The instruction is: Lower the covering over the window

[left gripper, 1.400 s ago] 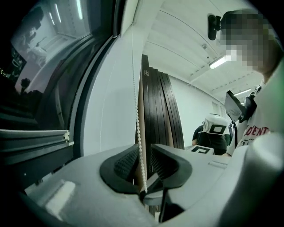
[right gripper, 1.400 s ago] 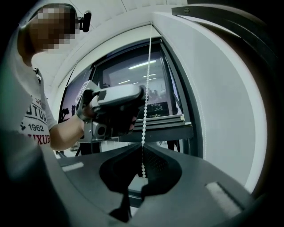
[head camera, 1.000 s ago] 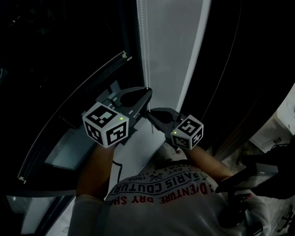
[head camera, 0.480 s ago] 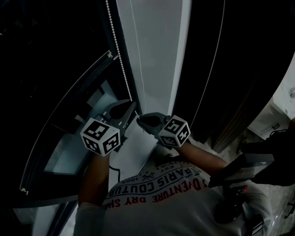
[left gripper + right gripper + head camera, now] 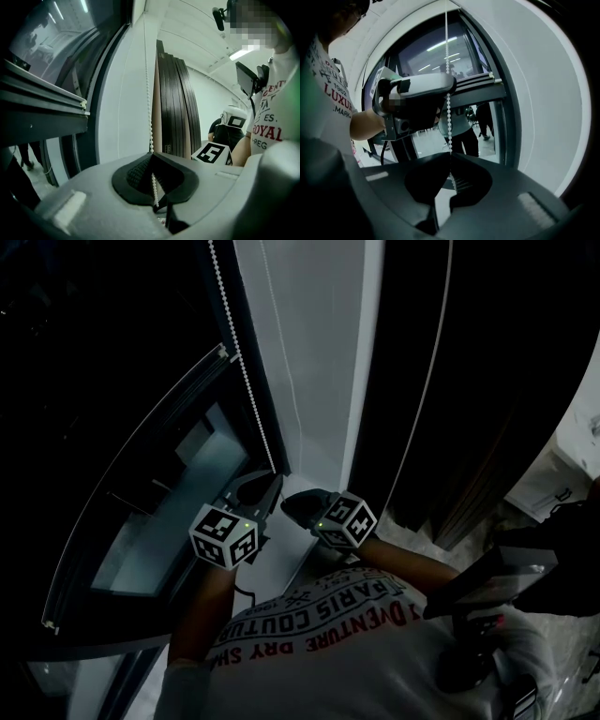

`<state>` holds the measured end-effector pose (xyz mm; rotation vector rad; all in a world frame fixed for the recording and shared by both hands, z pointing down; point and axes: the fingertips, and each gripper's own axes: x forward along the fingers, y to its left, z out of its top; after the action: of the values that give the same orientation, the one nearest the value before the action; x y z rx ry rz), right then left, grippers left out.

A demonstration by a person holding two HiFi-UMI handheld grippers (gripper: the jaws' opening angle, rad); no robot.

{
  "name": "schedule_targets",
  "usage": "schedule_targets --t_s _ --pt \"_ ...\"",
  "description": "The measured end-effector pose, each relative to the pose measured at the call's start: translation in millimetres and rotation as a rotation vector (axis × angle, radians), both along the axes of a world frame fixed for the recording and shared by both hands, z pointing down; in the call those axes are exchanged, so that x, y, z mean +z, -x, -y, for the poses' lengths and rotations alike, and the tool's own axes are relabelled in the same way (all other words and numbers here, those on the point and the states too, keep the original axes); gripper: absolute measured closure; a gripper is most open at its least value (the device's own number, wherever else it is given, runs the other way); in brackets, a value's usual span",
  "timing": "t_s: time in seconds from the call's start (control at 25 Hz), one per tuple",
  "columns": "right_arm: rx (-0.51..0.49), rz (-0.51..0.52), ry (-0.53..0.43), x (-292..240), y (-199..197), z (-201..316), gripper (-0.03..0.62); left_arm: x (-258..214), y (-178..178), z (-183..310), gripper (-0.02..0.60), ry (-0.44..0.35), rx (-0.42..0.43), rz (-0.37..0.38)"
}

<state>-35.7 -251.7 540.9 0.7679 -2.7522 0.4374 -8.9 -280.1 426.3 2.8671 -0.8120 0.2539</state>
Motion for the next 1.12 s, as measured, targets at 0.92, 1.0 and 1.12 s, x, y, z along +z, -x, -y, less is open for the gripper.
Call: schedule_targets --t_s 0.92,1.0,1.12 --pt "-0.044 -0.069 -0.046 -32 -21 12 0.457 28 9 -10 0.577 0.041 -0.035 -0.027" --pt "-0.049 -0.046 -0.086 -60 -26 17 0.43 28 11 -10 0.577 0.043 -0.039 -0.031" --pt "-0.041 0.046 -0.154 -118 -34 24 0.418 28 9 -12 0.577 0.046 -0.033 -0.03"
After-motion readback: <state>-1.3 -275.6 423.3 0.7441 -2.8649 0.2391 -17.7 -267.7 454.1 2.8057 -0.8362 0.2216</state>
